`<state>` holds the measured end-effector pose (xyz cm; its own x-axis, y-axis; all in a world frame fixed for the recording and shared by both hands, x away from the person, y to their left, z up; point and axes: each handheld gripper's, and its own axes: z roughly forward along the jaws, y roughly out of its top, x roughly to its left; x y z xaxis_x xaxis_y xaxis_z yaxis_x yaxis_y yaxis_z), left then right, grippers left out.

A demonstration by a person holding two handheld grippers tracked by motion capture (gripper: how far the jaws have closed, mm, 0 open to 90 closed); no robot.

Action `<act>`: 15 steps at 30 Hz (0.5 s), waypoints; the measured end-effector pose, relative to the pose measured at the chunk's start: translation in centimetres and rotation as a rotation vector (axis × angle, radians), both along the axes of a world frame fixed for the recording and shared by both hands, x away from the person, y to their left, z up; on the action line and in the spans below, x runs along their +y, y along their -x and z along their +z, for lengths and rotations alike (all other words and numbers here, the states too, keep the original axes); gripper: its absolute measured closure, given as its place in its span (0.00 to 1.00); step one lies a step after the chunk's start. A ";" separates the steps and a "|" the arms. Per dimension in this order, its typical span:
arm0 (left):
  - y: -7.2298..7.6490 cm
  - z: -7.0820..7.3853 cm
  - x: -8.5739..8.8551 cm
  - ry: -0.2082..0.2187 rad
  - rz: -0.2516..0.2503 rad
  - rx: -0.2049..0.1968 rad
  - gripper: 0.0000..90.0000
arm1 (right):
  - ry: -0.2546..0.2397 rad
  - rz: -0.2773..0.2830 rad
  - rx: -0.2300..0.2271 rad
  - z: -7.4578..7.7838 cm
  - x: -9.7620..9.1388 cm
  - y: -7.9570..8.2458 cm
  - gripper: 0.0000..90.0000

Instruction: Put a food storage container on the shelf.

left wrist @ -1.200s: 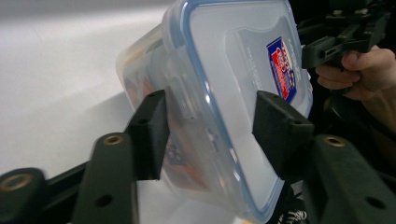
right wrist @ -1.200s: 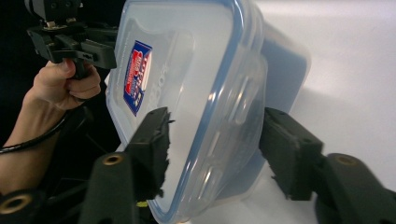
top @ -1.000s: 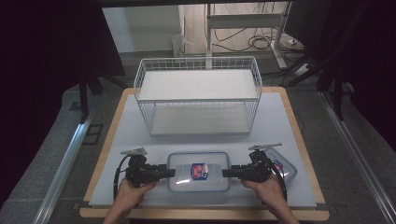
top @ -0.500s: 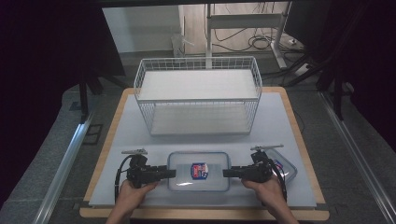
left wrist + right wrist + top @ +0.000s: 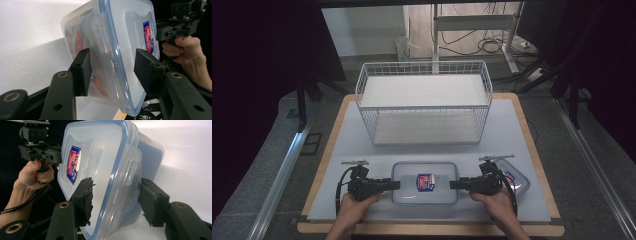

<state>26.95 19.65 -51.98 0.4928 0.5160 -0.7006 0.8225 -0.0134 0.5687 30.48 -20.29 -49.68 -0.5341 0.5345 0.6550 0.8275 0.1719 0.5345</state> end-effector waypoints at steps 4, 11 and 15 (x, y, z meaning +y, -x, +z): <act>0.2 0.4 -0.3 -0.020 0.010 -0.021 0.55 | 0.012 -0.010 -0.024 0.2 0.1 0.2 0.53; 0.3 1.1 -0.9 -0.052 0.022 -0.064 0.57 | 0.025 -0.032 -0.067 0.8 -0.1 0.5 0.55; 0.2 1.3 -1.1 -0.065 0.024 -0.086 0.58 | 0.034 -0.038 -0.094 1.0 -0.2 0.5 0.55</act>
<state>26.73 18.59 -50.64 0.5362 0.5714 -0.6213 0.7715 -0.0332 0.6354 29.94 -20.48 -48.69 -0.5711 0.5766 0.5842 0.7802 0.1602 0.6047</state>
